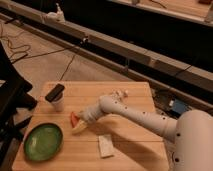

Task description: Drag the pepper across the table

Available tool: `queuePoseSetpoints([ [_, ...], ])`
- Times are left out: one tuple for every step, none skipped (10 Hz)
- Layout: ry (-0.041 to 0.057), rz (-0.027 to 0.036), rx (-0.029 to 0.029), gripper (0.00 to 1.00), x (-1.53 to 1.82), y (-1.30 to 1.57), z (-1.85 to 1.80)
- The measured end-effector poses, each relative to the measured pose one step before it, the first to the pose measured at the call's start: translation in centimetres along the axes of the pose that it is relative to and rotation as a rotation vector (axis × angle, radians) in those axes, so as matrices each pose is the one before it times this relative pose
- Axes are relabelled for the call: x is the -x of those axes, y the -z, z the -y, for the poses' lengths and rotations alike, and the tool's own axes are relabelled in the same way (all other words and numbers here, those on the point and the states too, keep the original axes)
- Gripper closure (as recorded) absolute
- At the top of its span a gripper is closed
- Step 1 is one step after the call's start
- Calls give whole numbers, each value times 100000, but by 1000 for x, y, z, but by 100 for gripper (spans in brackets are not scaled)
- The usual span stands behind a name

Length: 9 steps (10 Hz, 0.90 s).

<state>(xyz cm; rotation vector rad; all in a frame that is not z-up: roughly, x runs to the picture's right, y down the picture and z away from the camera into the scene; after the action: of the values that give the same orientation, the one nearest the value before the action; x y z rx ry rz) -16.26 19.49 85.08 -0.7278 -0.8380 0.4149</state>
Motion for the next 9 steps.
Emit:
queuePoseSetpoints([
  [-238,-41,53,50,-86,-113,-21],
  [-233,60,-72,61,-30,-66,20],
  [-215,36,-104,68,-32,-1,22],
  [-428,72,-270,81,-48,50,58],
  [-422,-55,-259,92,-136,75,52],
  [-222,-99,-381,97,-64,154,84],
  [-253,-221,-659,100,-105,289,151],
  [-697,-528,-1262,100,-303,551,244],
  [-1273,-902,-1501,100,-497,678,226],
])
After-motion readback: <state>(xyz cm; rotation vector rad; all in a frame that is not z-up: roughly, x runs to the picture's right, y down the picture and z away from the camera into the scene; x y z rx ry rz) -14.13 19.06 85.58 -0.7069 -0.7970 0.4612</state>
